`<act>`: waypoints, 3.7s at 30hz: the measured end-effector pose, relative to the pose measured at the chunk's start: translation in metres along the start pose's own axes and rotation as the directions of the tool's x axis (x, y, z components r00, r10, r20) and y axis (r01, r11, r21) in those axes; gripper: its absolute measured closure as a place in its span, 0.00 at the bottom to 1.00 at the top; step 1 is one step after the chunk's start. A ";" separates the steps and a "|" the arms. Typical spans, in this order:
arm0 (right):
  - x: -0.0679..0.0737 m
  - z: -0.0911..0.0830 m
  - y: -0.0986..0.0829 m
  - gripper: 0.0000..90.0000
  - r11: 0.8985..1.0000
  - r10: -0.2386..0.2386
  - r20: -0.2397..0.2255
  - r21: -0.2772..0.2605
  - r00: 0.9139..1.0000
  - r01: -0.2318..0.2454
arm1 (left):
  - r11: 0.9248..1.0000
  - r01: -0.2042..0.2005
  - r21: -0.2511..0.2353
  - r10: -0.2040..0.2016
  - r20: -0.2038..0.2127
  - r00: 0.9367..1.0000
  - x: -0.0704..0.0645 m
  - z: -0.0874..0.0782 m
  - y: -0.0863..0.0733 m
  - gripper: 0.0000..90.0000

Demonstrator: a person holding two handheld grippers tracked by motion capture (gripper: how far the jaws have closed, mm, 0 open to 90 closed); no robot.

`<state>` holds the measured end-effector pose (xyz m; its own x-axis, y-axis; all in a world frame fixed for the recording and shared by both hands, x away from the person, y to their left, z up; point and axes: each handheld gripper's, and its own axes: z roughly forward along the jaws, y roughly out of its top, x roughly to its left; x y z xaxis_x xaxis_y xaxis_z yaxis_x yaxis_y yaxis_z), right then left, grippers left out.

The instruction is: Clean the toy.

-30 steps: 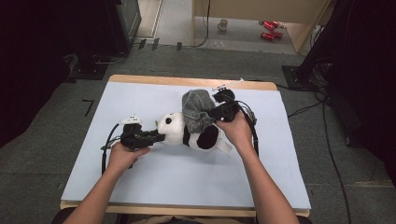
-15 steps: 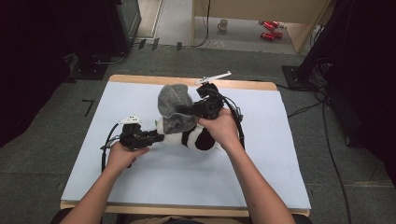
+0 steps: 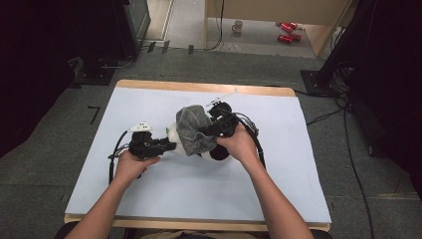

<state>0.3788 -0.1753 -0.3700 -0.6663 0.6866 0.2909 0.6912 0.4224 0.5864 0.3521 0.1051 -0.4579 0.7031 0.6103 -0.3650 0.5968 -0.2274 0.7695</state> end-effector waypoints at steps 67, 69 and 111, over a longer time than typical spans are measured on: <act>-0.058 -0.021 -0.109 0.89 0.959 0.194 0.060 -0.222 0.979 -0.177 | 0.999 0.025 0.048 -0.023 -0.048 0.999 0.003 0.004 0.000 0.74; -0.059 -0.021 -0.113 0.89 0.959 0.198 0.060 -0.220 0.978 -0.181 | 0.998 0.027 0.048 -0.025 -0.047 0.999 0.003 0.004 0.000 0.74; -0.068 -0.080 -0.090 0.89 0.889 0.247 -0.035 -0.388 0.968 -0.241 | 0.996 0.091 0.015 -0.091 -0.029 0.995 0.013 0.007 0.011 0.74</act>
<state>0.3391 -0.3073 -0.3819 -0.4839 0.7488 0.4529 0.6667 -0.0197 0.7450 0.3705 0.1048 -0.4575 0.6345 0.6503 -0.4178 0.6643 -0.1825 0.7248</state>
